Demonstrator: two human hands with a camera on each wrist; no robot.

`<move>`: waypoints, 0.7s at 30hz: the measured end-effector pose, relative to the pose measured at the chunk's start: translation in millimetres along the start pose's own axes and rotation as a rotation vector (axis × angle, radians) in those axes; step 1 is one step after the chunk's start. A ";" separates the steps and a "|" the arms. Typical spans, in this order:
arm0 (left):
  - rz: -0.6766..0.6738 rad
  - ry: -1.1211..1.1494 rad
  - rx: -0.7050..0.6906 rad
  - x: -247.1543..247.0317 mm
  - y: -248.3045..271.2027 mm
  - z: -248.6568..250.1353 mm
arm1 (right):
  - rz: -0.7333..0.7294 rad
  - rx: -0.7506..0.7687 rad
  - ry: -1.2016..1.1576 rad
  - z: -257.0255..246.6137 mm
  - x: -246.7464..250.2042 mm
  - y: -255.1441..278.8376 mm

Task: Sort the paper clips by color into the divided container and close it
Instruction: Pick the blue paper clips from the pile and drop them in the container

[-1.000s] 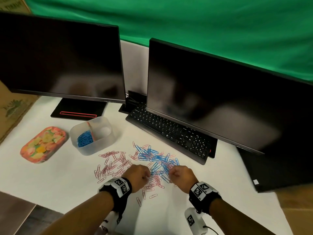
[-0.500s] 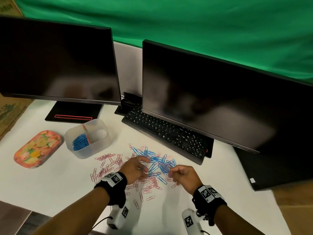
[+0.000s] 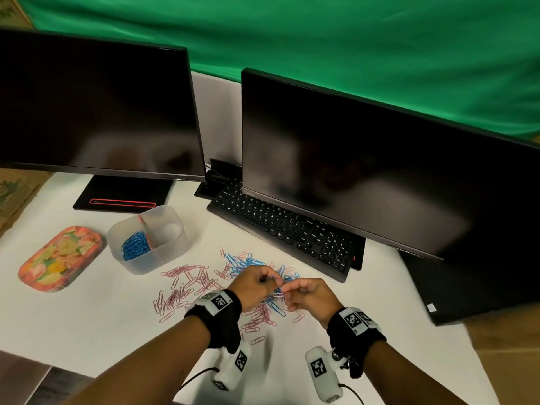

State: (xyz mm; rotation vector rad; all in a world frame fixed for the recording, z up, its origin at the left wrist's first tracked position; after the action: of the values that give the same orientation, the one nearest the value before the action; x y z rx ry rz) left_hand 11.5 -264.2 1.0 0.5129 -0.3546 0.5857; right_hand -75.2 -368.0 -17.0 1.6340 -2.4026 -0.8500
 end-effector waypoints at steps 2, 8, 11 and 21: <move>0.003 0.030 0.022 1.7 0.5 -3.3 | -0.005 -0.010 -0.036 1.3 1.7 0.8; -0.052 0.184 0.140 1.0 2.3 -22.8 | 0.079 -0.031 -0.089 4.7 15.4 1.3; -0.024 0.297 0.212 3.6 1.4 -30.0 | 0.130 -0.026 -0.046 5.0 24.1 0.7; 0.148 0.747 0.406 14.9 7.1 -55.1 | 0.130 0.057 0.920 10.9 19.0 2.1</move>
State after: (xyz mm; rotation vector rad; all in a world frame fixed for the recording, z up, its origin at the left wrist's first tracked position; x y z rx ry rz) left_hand 28.3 -222.3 -34.8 0.6167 0.4499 0.9523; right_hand -89.1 -380.1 -29.1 1.4080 -1.8276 0.0356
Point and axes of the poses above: each hand's wrist, its own y-axis away from the middle knuckle, its own x-axis out of the back of the hand, z = x × y, the point moved 9 cm from there along -y, towards the middle knuckle, and after that the axes turned 14 degrees about -y, right-handed, at the moved point
